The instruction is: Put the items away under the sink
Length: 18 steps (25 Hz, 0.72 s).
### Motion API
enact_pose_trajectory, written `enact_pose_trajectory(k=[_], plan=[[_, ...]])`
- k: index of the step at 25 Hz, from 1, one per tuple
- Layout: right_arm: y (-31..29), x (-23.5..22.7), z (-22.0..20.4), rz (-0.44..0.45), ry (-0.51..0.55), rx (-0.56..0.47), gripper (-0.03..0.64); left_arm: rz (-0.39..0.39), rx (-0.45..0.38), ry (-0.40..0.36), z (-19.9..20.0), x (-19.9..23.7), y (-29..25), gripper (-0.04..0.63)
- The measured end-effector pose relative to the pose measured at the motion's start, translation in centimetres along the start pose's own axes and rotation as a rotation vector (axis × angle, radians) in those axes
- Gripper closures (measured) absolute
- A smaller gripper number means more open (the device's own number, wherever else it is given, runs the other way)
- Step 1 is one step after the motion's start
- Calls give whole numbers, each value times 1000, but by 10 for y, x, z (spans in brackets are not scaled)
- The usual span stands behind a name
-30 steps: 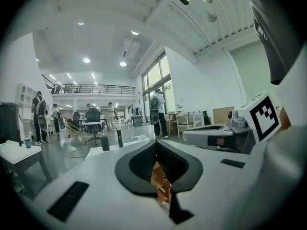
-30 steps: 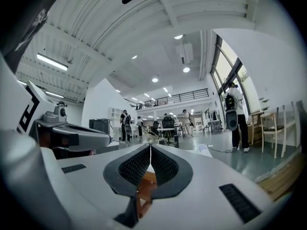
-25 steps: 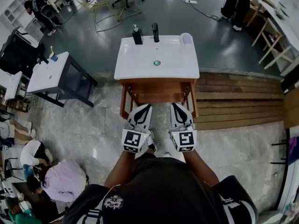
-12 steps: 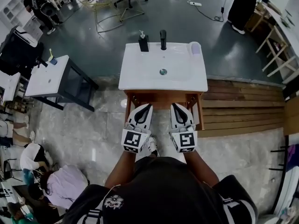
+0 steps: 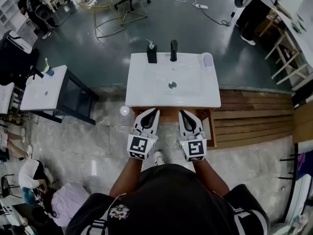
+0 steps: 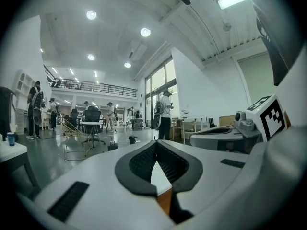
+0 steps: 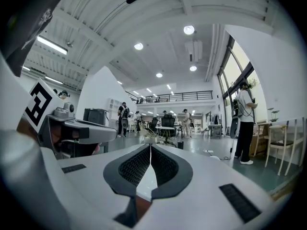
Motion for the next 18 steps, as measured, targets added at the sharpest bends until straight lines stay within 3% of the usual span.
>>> enact_pose_trajectory(k=[9,18], plan=[[-38,17,11,3,67,-1,592,-27,-23,18,4,45,-21,589],[-76,2,3,44,111,17,591,10,-20,46,-4,70,-54,588]])
Point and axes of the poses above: the fingertips, and each gripper's own axes: y backward along the fingers, x to its left, z out of its top, the point moved 2 cm from there along y, backward along the fingers, and after that the axes turned 10 degrees about -z, right-handed, at the moved point
